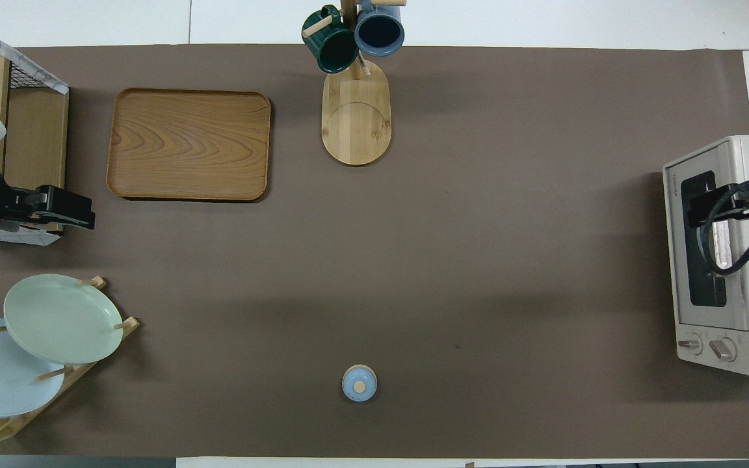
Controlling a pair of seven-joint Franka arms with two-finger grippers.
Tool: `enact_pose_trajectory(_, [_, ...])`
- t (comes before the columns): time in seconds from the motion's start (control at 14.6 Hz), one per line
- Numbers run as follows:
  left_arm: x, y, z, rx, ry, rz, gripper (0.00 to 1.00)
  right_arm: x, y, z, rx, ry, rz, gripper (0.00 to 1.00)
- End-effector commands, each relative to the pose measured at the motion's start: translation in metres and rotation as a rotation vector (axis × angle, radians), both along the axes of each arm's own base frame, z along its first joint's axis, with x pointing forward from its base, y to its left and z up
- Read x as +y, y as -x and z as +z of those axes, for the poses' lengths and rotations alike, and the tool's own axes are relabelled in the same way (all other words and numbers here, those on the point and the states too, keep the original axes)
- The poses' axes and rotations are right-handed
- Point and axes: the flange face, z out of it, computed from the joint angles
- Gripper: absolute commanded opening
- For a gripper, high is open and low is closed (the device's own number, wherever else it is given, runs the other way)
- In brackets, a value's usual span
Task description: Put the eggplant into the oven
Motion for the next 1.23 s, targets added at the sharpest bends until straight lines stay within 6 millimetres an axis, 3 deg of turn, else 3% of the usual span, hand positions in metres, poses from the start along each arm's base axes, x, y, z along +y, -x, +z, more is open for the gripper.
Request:
enact_pose_trajectory(0.0, [0.0027, 0.0021, 0.0010, -0.009, -0.022, -0.003, 1.00, -0.0025, -0.0013, -0.0019, 0.019, -0.026, -0.016, 1.00])
enact_pose_trajectory(1.17, [0.0027, 0.0021, 0.0010, -0.009, -0.022, -0.005, 1.00, 0.0010, -0.0082, 0.0023, -0.022, -0.024, -0.040, 1.00])
